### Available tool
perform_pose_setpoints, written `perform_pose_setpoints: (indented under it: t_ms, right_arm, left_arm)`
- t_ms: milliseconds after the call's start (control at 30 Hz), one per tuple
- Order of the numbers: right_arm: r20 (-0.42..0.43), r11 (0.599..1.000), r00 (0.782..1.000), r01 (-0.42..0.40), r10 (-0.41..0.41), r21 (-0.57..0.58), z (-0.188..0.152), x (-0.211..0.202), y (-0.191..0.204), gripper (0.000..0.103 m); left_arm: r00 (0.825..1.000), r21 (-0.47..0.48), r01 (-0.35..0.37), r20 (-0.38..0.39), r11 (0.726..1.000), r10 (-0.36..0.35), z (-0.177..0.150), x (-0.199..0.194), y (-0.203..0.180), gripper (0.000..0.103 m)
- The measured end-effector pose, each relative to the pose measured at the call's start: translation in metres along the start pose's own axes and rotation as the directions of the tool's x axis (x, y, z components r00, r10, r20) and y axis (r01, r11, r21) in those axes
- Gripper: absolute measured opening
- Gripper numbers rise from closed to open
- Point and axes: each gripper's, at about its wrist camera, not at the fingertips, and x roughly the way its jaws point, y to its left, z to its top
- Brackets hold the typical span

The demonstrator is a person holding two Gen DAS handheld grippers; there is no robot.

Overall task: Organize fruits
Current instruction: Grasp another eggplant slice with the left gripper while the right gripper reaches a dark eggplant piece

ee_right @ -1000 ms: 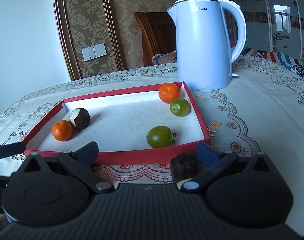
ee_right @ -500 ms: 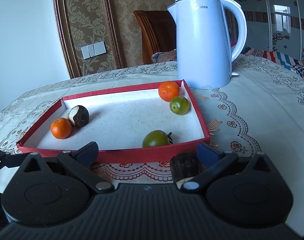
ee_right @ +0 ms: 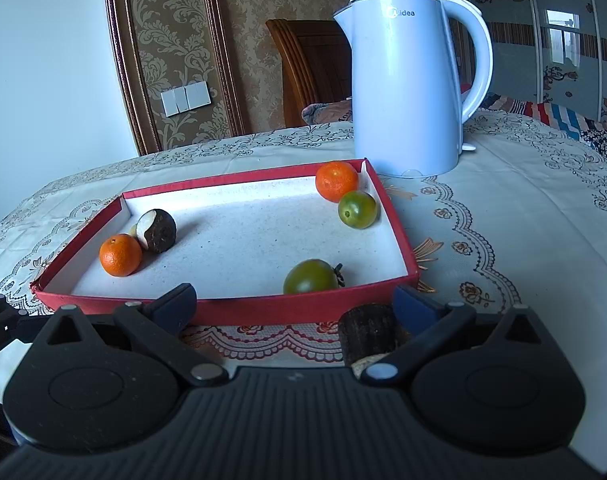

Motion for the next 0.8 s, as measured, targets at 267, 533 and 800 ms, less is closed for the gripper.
perform_pose_setpoints:
  t_ms: [267,533,800]
  right_arm:
    - [-0.002,1.0,1.0,0.003,-0.003,-0.002,0.0,0.0,0.001,0.103]
    - [-0.006,1.0,1.0,0.007,-0.007,-0.005,-0.001,0.001,0.001,0.103]
    - [-0.011,1.0,1.0,0.011,-0.011,-0.006,-0.001,0.002,0.001,0.103]
  left_arm:
    - [0.999,-0.028,0.0,-0.044,1.0,-0.001,0.001,0.008,0.007,0.08]
    - [1.0,0.079,0.005,-0.022,0.997,-0.003,0.002,0.009,-0.007,0.076]
    - [1.0,0.096,-0.001,-0.015,0.995,0.002,0.003,0.009,-0.008,0.048]
